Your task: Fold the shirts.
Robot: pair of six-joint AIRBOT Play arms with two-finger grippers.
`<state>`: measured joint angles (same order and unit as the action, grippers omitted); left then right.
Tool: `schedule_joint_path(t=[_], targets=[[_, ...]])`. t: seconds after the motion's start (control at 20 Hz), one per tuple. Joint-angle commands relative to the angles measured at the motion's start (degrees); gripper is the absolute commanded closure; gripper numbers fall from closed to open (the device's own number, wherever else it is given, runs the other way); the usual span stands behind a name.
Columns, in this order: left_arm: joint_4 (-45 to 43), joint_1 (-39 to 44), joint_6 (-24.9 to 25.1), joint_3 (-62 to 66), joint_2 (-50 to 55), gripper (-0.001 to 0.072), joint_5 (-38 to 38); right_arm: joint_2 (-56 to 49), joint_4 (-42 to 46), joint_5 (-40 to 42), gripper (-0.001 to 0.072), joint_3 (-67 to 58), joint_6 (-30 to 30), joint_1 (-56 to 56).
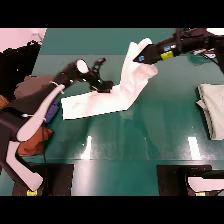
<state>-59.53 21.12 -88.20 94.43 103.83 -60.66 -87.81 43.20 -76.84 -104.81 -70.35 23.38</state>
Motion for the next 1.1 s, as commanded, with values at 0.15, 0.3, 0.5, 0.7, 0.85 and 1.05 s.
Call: schedule_joint_path(t=[0.15, 0.3, 0.5, 0.7, 0.85, 1.05], targets=[[-11.2, -16.6, 2.1, 0.3, -17.3, 0.0683, -6.3, -6.8, -0.2, 15.5, 0.0694, -0.3, 0.0, 17.2], [-11.3, -24.9, 3.1, 0.3, -25.4, 0.0683, -6.3, -16.0, -0.2, 24.5, 0.0688, -5.3, 2.6, 27.9], [-11.3, -31.1, 3.1, 0.3, -30.8, 0.0683, -7.8, -26.8, 0.0, 23.9, 0.0199, -14.1, 4.3, 34.8], [-11.2, -32.0, 3.2, 0.3, -31.5, 0.0683, -11.1, -23.5, 0.4, 15.1, 0.0279, -7.1, 1.7, 30.5], [-10.4, -31.9, 3.2, 0.3, -31.5, 0.0683, -14.0, -17.7, 0.5, 10.7, 0.0280, 2.2, 1.7, 22.9], [-7.0, -31.9, 4.2, -2.9, -31.5, 0.0679, -20.8, -9.3, 0.3, 11.3, 0.0281, 16.3, 1.4, 11.1]])
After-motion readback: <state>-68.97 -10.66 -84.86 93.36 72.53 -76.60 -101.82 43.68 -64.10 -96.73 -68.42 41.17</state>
